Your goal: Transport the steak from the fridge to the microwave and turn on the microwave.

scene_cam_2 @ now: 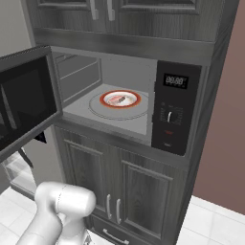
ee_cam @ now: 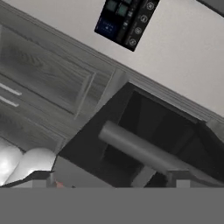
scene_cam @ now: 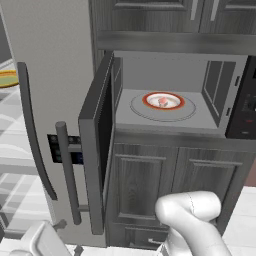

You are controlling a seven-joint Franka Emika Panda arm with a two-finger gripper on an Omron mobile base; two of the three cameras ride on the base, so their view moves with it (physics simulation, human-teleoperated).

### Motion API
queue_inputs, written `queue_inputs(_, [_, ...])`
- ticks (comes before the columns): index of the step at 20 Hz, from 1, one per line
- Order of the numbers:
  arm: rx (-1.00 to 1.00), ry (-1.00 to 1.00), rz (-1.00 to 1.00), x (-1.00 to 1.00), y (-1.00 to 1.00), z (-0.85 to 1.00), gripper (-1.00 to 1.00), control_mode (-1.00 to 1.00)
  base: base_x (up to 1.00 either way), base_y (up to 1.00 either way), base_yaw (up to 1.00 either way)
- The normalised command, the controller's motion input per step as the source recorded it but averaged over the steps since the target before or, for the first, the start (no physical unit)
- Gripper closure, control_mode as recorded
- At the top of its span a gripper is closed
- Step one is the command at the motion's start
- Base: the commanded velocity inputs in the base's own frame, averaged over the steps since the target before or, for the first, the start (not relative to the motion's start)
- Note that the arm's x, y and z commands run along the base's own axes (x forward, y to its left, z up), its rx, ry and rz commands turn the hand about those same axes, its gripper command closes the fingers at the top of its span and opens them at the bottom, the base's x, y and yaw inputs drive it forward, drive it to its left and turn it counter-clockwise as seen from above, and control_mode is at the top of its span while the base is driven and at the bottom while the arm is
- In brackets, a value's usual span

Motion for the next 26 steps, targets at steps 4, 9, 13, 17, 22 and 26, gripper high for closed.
queue_inputs(4, [-0.11, 0.05, 0.00, 0.36, 0.41, -0.37, -1.00, -1.00, 0.00, 0.00, 0.00])
queue_inputs(9, [-0.09, 0.04, -0.02, 0.35, 0.43, -0.32, -1.00, -1.00, 0.00, 0.00, 0.00])
queue_inputs(13, [-0.03, 0.01, -0.05, 0.29, 0.24, -0.16, -1.00, -1.00, 0.00, 0.00, 0.00])
queue_inputs(17, [0.00, 0.00, -0.11, 0.22, 0.00, -0.01, -1.00, -1.00, 0.00, 0.00, 0.00])
queue_inputs(22, [0.00, 0.00, -0.14, 0.23, 0.00, 0.00, -1.00, -1.00, 0.00, 0.00, 0.00])
queue_inputs(26, [0.00, 0.00, -0.11, 0.38, 0.00, 0.00, -1.00, -1.00, 0.00, 0.00, 0.00])
